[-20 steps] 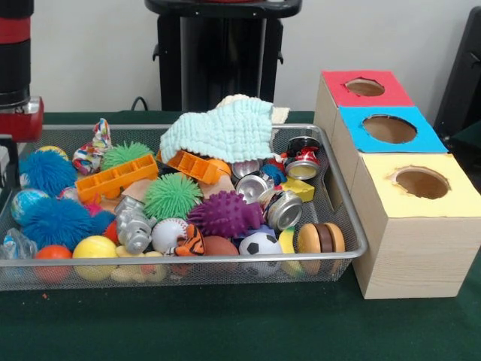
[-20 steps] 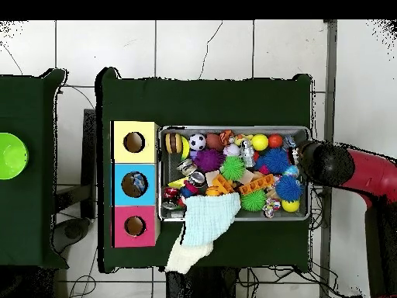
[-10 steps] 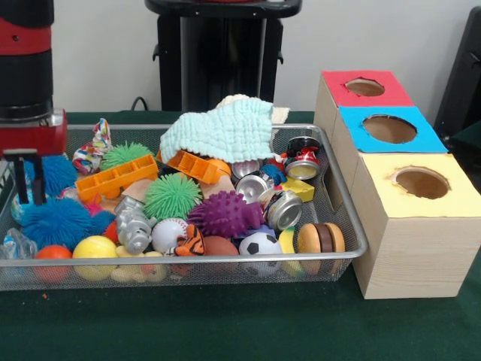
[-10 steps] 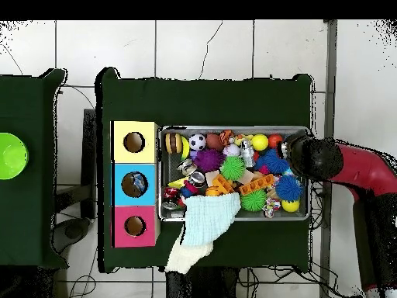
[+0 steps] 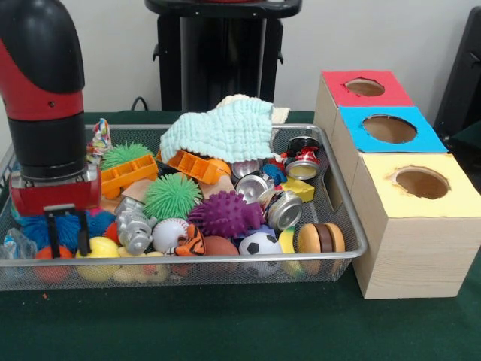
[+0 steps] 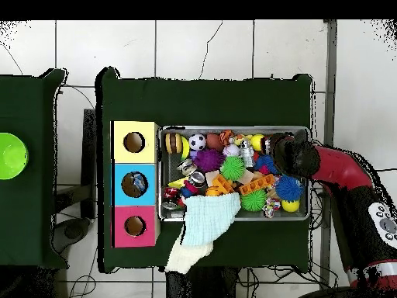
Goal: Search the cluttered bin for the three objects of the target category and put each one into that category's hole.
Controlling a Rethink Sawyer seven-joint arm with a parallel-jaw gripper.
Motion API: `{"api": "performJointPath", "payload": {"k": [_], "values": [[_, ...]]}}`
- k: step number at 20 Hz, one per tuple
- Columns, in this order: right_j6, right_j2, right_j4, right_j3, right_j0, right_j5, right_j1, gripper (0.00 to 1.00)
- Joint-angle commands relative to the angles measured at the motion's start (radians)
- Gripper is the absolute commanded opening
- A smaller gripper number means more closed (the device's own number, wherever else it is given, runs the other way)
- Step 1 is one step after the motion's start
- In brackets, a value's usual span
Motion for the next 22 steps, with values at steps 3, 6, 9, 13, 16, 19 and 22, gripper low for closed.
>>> {"api": "performJointPath", "payload": {"k": [3, 6, 9, 13, 16, 19, 22], "values": [[-0.06, -0.032, -0.088, -0.038, 0.063, 0.025, 0.025, 1.0], [-0.059, -0.04, -0.088, -0.039, 0.063, 0.038, 0.016, 1.0], [-0.065, -0.041, -0.092, -0.039, 0.059, 0.046, 0.012, 1.0], [-0.071, -0.042, -0.091, -0.042, 0.057, 0.057, 0.012, 1.0], [-0.06, -0.078, -0.093, -0.032, 0.082, 0.109, -0.044, 1.0], [-0.082, -0.117, -0.082, 0.001, 0.11, 0.206, -0.18, 1.0], [-0.114, -0.128, -0.065, 0.006, 0.113, 0.273, -0.254, 1.0]]}}
